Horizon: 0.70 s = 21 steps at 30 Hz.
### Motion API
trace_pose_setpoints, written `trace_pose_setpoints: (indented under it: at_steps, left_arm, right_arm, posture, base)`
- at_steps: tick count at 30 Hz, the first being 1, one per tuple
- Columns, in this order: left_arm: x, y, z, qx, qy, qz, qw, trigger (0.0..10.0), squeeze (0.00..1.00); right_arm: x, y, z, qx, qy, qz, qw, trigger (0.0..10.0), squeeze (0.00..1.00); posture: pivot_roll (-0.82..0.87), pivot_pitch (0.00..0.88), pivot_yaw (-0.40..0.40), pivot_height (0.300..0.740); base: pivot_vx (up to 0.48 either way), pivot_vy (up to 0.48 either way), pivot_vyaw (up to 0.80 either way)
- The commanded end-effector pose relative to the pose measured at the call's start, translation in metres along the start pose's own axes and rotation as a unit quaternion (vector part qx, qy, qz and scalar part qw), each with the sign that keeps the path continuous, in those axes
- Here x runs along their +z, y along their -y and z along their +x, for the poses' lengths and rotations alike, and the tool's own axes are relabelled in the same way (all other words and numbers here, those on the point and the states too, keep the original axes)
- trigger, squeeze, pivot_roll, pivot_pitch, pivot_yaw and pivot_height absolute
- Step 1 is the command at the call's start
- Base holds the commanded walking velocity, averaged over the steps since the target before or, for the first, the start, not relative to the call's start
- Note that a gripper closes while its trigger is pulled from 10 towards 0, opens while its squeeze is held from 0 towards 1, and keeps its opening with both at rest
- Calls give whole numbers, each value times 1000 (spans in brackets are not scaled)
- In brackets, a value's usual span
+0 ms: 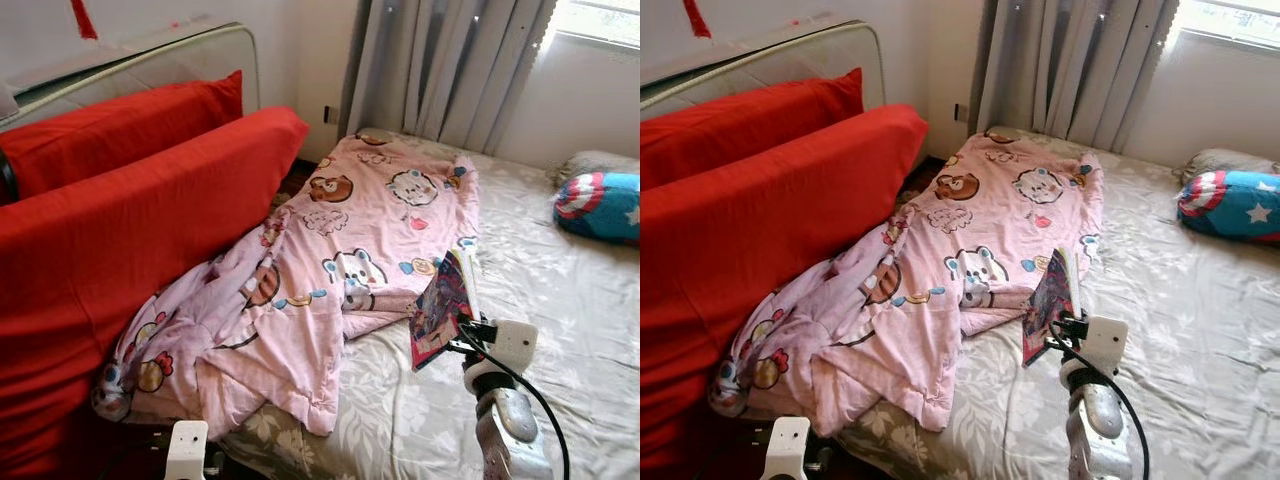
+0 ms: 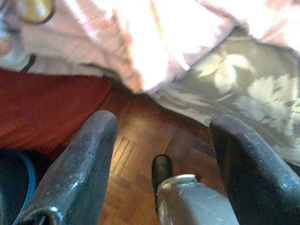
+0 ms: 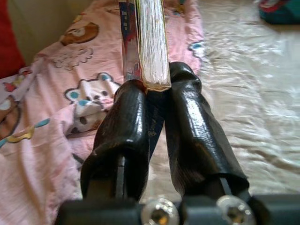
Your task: Clean up the room
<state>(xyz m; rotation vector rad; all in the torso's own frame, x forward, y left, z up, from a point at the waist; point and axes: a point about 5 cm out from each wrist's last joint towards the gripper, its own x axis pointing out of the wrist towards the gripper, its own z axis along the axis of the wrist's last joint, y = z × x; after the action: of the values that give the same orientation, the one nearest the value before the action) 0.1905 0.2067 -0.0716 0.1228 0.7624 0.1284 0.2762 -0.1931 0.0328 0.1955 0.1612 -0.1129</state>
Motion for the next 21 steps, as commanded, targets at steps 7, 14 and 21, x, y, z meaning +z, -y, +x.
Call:
trace_pose_setpoints:
  at_steps: [7,14,21]
  left_arm:
    - [-2,5,-1,0,-5,16,1000,10000,0]
    - [-1,3,0,1,-3,21,1000,10000,0]
    - [-1,1,0,2,-2,22,1000,10000,0]
  right_arm:
    - [6,-4,3,-3,17,2,1000,10000,0]
    - [6,-1,3,-13,18,3,1000,10000,0]
    - [4,-2,1,-13,16,5,1000,10000,0]
  posture:
    - [-5,0,-104,740]
    - [-4,0,-100,740]
    - [2,0,-100,740]
  base:
    - [0,-188,-671]
    - [0,-316,-663]
    - [0,-206,-663]
